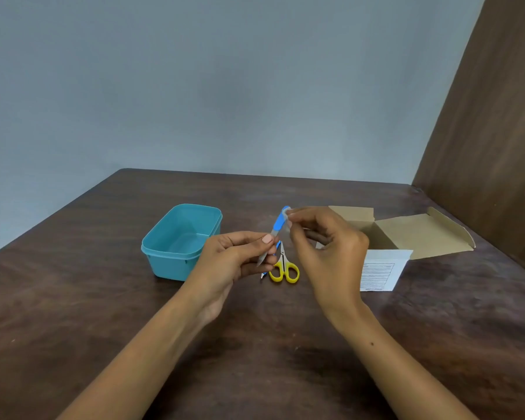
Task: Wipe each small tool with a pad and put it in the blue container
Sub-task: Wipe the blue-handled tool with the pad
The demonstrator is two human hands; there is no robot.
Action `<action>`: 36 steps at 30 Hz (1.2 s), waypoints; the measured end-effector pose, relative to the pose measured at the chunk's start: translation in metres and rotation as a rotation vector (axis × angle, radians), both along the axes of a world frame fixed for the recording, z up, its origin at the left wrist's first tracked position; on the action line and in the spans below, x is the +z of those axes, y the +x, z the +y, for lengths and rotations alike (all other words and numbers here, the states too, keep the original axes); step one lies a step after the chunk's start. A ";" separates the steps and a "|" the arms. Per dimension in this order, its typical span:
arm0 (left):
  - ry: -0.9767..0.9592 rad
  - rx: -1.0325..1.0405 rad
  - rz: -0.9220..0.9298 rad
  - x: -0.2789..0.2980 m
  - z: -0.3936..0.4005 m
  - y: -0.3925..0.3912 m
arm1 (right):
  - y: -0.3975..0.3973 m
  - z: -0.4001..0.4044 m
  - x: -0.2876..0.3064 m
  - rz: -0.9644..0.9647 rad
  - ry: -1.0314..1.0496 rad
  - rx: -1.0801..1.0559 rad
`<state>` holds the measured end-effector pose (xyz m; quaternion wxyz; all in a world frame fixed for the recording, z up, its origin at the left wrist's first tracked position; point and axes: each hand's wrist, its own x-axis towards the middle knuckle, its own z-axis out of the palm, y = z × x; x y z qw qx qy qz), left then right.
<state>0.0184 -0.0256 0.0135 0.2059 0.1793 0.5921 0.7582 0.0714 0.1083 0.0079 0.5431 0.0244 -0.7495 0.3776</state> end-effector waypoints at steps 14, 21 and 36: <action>0.071 -0.183 -0.207 0.005 -0.001 0.001 | -0.001 0.000 0.004 -0.195 -0.664 0.421; 0.032 -0.062 -0.117 0.002 -0.003 -0.003 | 0.000 0.003 0.005 -0.334 -0.768 0.552; -0.113 0.009 -0.031 0.001 -0.003 -0.001 | 0.002 0.008 0.013 -0.416 -0.824 0.539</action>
